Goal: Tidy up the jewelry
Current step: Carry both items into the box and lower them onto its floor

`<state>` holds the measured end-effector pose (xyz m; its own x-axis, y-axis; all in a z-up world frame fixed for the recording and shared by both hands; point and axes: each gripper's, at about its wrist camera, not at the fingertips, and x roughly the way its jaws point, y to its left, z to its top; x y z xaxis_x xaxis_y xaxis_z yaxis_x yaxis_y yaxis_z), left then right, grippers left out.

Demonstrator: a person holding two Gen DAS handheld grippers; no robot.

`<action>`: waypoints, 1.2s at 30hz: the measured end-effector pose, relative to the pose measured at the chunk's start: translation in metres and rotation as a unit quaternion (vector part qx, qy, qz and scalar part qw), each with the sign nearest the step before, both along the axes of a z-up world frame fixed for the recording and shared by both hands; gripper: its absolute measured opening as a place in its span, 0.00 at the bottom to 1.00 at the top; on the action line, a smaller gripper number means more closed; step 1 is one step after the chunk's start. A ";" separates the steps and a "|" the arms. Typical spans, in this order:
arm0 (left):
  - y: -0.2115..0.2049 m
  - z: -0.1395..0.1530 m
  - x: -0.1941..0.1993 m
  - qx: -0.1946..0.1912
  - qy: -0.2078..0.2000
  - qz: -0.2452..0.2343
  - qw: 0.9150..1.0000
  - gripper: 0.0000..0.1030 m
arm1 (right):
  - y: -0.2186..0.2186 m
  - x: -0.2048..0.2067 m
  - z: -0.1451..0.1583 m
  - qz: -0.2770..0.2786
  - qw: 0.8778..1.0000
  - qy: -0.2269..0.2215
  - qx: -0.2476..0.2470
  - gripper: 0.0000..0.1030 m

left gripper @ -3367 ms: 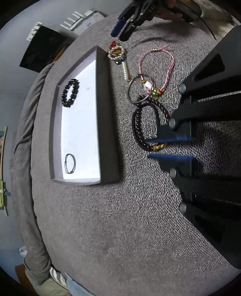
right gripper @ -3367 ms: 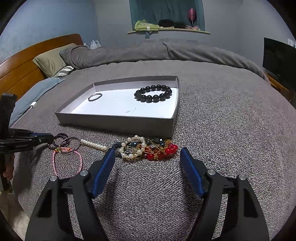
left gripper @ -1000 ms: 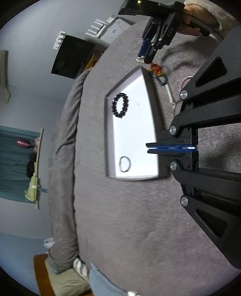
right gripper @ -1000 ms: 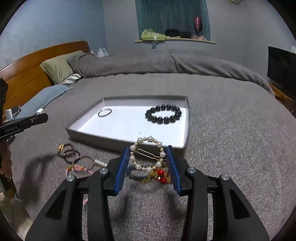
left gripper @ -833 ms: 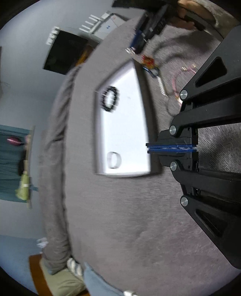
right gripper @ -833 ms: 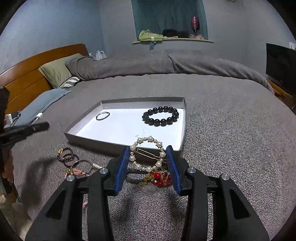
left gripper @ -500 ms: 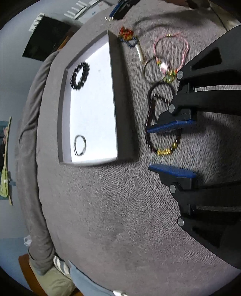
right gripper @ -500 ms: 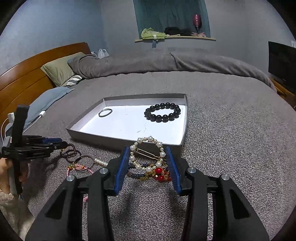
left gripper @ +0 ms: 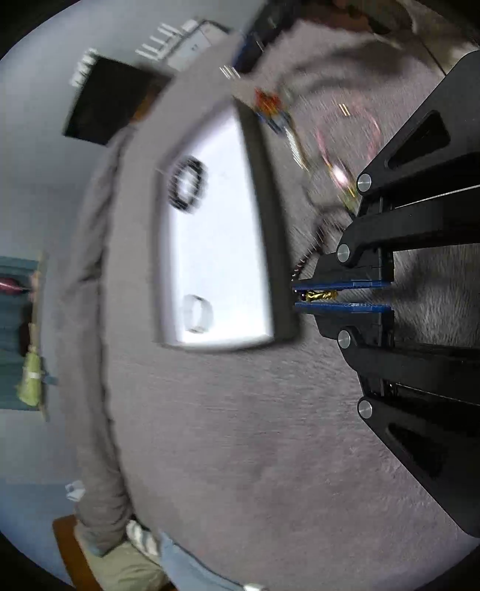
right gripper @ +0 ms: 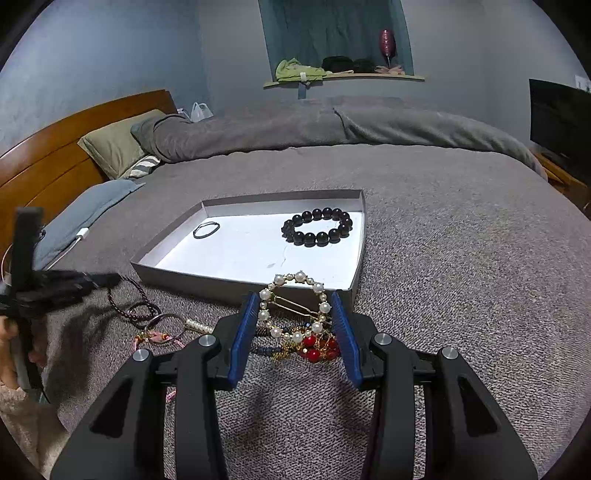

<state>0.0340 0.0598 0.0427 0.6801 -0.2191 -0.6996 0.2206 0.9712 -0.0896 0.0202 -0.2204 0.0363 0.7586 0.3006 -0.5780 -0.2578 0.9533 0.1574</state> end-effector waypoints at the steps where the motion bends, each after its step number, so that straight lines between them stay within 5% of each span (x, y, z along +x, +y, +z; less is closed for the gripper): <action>1: -0.002 0.009 -0.002 -0.002 -0.012 -0.002 1.000 0.07 | 0.000 0.001 0.002 -0.001 1.000 -0.002 0.001 0.40; 6: -0.019 0.047 0.008 -0.010 -0.058 -0.015 0.998 0.07 | 0.004 0.015 0.020 -0.008 1.000 -0.021 0.003 0.40; 12: -0.028 0.061 0.038 -0.040 -0.065 -0.014 0.997 0.07 | 0.009 0.043 0.032 -0.010 1.000 -0.017 0.005 0.40; 23: -0.030 0.001 0.088 -0.064 0.011 0.001 0.998 0.07 | 0.025 0.096 0.003 0.004 0.998 0.058 0.033 0.40; 30: -0.004 -0.032 0.098 -0.052 0.062 0.033 0.996 0.07 | 0.025 0.101 -0.023 0.010 0.994 0.104 0.007 0.40; 36: -0.001 -0.036 0.096 -0.032 0.067 0.040 0.996 0.07 | 0.026 0.094 -0.027 0.012 0.994 0.105 -0.031 0.40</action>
<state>0.1295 0.0587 0.0064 0.5983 -0.2162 -0.7716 0.1253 0.9763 -0.1764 0.1145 -0.1949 0.0090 0.6120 0.2757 -0.7413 -0.2479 0.9569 0.1512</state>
